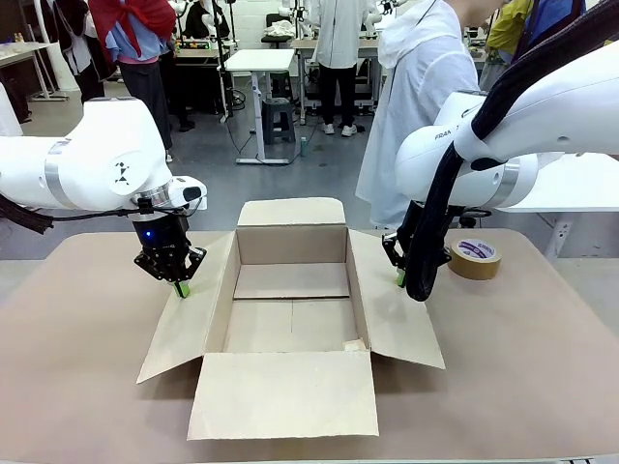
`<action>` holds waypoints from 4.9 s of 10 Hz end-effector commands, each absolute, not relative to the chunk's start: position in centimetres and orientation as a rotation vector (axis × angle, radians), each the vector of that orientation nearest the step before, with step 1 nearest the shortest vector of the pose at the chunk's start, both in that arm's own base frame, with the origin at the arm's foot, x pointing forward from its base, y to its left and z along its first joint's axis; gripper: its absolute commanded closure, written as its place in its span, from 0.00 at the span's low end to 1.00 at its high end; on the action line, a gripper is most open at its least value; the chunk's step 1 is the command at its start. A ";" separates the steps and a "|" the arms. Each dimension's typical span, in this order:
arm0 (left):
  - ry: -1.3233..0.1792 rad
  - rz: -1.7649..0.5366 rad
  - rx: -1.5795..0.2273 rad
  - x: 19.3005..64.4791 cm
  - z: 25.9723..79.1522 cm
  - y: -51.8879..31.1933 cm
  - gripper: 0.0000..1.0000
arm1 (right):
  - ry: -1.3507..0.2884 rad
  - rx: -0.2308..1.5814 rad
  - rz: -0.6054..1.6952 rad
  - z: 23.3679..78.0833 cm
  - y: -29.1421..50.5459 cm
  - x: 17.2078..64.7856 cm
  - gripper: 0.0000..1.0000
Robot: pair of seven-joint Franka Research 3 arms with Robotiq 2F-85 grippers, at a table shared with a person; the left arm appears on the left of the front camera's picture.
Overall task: Wrap the clocks to prevent damage.
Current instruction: Once the human has placed the objects inside and stepped back, release both hands from the side flaps of the Package Box.
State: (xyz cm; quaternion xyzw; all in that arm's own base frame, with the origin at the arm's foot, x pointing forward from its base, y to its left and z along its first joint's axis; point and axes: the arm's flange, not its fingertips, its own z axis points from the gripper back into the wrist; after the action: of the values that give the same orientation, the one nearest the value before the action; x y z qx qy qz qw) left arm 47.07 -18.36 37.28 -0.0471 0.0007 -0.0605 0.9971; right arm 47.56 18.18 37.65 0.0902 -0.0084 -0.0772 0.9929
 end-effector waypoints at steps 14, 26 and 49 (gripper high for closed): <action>0.005 -0.125 -0.088 47.0 37.5 -18.3 1.00 | -0.019 0.155 -0.168 37.5 18.3 47.5 1.00; 0.005 -0.125 -0.088 47.0 37.5 -18.3 1.00 | -0.019 0.155 -0.168 37.5 18.3 47.5 1.00; 0.005 -0.125 -0.088 47.0 37.5 -18.3 1.00 | -0.019 0.155 -0.168 37.5 18.3 47.5 1.00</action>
State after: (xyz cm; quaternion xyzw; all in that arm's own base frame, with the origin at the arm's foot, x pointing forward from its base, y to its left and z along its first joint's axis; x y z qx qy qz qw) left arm 47.07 -18.36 37.28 -0.0471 0.0007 -0.0605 0.9971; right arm 47.56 18.18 37.65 0.0902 -0.0084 -0.0772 0.9929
